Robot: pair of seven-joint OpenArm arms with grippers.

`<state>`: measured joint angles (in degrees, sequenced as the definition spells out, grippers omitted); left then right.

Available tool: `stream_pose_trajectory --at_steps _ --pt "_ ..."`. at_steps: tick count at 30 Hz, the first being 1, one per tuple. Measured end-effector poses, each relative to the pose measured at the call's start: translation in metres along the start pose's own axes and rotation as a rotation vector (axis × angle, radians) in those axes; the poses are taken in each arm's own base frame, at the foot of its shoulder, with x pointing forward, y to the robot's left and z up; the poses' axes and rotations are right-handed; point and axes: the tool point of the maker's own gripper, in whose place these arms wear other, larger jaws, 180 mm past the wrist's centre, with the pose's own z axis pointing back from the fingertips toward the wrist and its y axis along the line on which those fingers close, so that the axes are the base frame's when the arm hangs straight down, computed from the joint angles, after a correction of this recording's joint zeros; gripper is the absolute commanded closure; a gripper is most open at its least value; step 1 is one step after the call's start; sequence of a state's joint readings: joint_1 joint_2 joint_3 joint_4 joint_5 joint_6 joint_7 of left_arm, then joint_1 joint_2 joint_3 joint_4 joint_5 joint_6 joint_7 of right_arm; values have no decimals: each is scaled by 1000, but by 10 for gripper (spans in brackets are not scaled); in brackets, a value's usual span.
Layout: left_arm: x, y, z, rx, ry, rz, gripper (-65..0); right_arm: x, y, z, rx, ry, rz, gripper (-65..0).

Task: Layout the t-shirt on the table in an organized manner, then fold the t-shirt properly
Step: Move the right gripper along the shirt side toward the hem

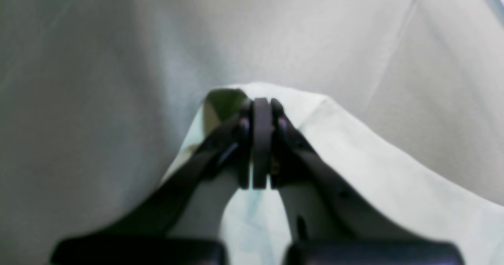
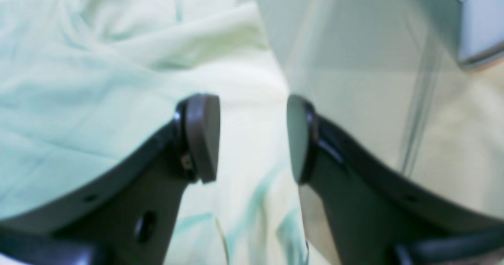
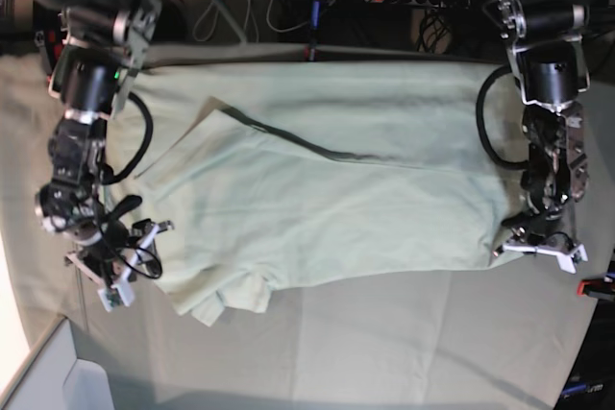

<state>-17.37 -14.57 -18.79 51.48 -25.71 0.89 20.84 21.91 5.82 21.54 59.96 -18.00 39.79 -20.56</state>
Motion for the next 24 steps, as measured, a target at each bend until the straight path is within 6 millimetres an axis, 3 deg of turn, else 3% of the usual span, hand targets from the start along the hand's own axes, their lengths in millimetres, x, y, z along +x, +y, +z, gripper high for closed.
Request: stream_pose_trajectory --at_steps 5,8,14,24 --pt "1 2 0 3 -1 0 0 -5 -10 -26 66 36 -67 -281" --pt "1 2 0 5 0 0 0 -10 -9 -32 98 -47 -133 -312" --pt "6 8 1 14 -8 -8 0 -36 -17 -33 57 -84 -199 -422" --pt "4 7 1 13 -4 -6 0 -44 -19 -32 41 -94 -217 -433"
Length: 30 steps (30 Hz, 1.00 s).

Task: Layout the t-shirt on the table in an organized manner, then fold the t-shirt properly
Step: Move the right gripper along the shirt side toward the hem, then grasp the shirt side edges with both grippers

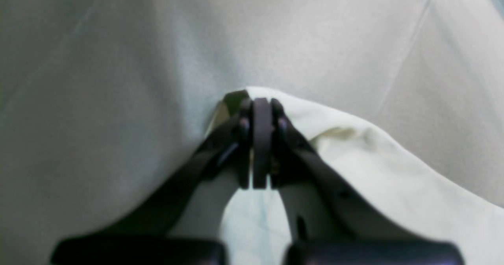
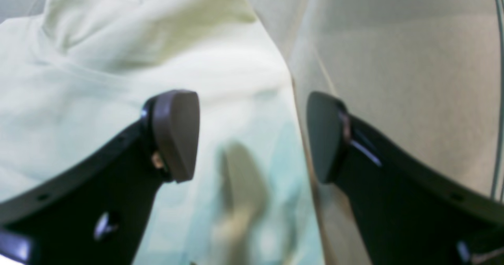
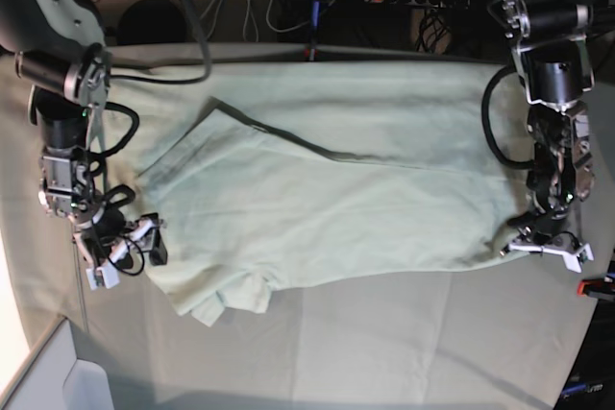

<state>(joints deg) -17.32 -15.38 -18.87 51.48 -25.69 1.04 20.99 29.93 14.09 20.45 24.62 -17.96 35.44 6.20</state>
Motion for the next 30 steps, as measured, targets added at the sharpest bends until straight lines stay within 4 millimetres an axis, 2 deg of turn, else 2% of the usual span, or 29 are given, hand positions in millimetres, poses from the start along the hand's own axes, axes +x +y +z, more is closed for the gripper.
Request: stream_pose_trajectory --at_steps 3,9,15,21,24,30 --pt "-1 0 0 1 2 0 0 -11 -21 3 -131 22 5 -433" --pt "-1 0 0 1 2 0 0 -16 -26 5 -166 27 1 -430" --pt "-1 1 0 1 0 1 0 -22 -12 1 -143 20 -8 -429" --pt "-1 1 0 2 2 1 0 -25 4 -5 -90 55 101 -423" --pt "-2 3 0 5 1 -2 0 -25 6 -6 -83 57 114 -356" --pt "-6 5 1 10 10 -3 0 -24 12 -8 -72 52 110 -126"
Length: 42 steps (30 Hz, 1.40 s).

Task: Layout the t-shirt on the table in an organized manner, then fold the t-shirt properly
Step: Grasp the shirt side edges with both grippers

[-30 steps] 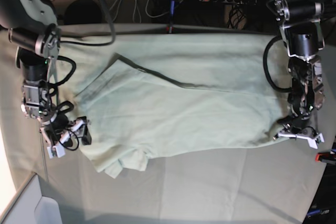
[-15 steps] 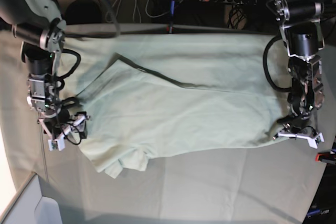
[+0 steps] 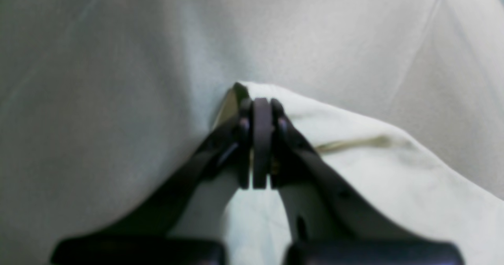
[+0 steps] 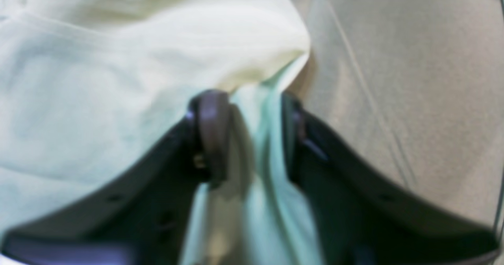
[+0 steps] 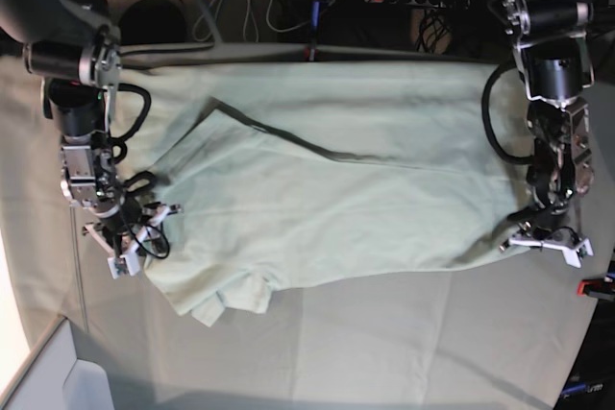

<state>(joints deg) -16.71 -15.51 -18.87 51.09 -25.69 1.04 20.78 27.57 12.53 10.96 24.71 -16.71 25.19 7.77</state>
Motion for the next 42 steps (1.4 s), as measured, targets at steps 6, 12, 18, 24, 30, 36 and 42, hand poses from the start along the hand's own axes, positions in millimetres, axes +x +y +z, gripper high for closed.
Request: stream_pose_trajectory --at_steps 6,12,18,24,30,36,42 --pt "-1 0 0 -1 2 -3 0 2 -1 0 -1 -3 1 0" --pt "1 -4 1 -12 -2 -4 0 7 -4 2 -11 0 35 0" --pt "29 -17 26 -65 -115 -47 0 15 -17 22 -79 -85 23 0" --pt "16 -16 47 -82 -127 -81 0 29 -15 34 -120 -167 -18 0" --pt "19 4 77 -50 -195 16 0 3 -31 54 -181 -152 -57 0" --pt "3 16 95 -28 -139 53 0 -16 -43 65 -227 -135 -114 0" --pt "-5 26 118 -3 -120 102 0 -31 -47 77 -258 -171 -148 0"
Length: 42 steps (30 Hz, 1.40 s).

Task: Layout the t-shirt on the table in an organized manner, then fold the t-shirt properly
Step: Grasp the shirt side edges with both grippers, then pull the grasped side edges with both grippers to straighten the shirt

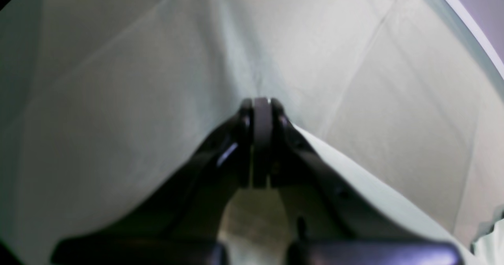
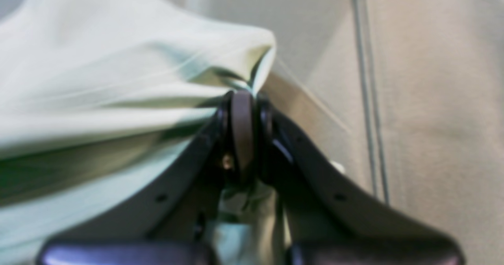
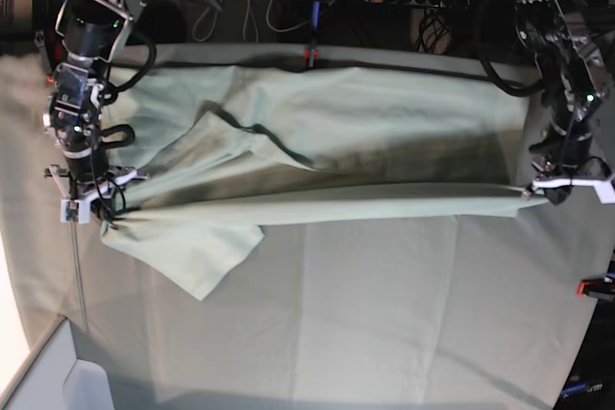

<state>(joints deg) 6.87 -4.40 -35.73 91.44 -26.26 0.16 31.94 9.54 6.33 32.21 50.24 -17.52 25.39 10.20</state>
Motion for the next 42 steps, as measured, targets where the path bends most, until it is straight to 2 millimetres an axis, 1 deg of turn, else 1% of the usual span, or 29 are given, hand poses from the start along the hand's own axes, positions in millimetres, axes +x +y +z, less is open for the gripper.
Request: stream_pose_trajectory --at_steps 2,5,7,10,12,16,17,18,19,21,24,25,26,28,30,34,36,39,42 --pt "-3 7 8 17 5 9 0 -6 -1 8 -2 -19 0 0" --pt "-22 12 14 31 46 16 0 -20 -2 17 -2 -5 2 0" --pt "-33 15 15 39 70 24 0 -22 -3 19 -4 -5 2 0" --pt "-43 20 13 51 94 30 0 -22 -3 18 -3 -4 6 0" --pt "-44 21 12 53 100 32 0 -22 -4 19 -3 -3 11 -60" --pt "-41 23 12 56 93 26 0 -21 -3 19 8 -4 11 -249" --pt "-41 23 12 56 93 27 0 -20 -2 19 18 -5 13 -288" --pt "-41 23 12 56 94 27 0 -17 -1 20 35 -3 18 -318" --pt "-41 23 12 57 93 27 0 -9 1 22 53 -23 35 -342" --pt "-40 22 11 55 91 27 0 14 -6 29 48 -89 58 -376" --pt "-40 22 11 53 92 27 0 42 -15 33 28 -155 100 -389" --pt "-41 22 11 54 92 26 0 49 -15 33 30 -173 106 -389" --pt "-40 22 11 53 92 27 0 51 -12 32 36 -175 107 -389" --pt "-40 22 11 53 90 27 0 54 -2 24 66 -169 113 -389" --pt "-40 23 11 56 90 25 0 57 14 14 106 -150 124 -389" --pt "-40 23 12 56 90 26 0 54 53 -13 229 -25 210 -389" --pt "-39 23 11 57 90 24 0 53 67 -28 278 48 265 -389" --pt "-39 23 11 56 89 24 0 58 81 -49 321 86 263 -390" --pt "-39 22 11 56 87 26 0 59 89 -65 345 128 227 -390"
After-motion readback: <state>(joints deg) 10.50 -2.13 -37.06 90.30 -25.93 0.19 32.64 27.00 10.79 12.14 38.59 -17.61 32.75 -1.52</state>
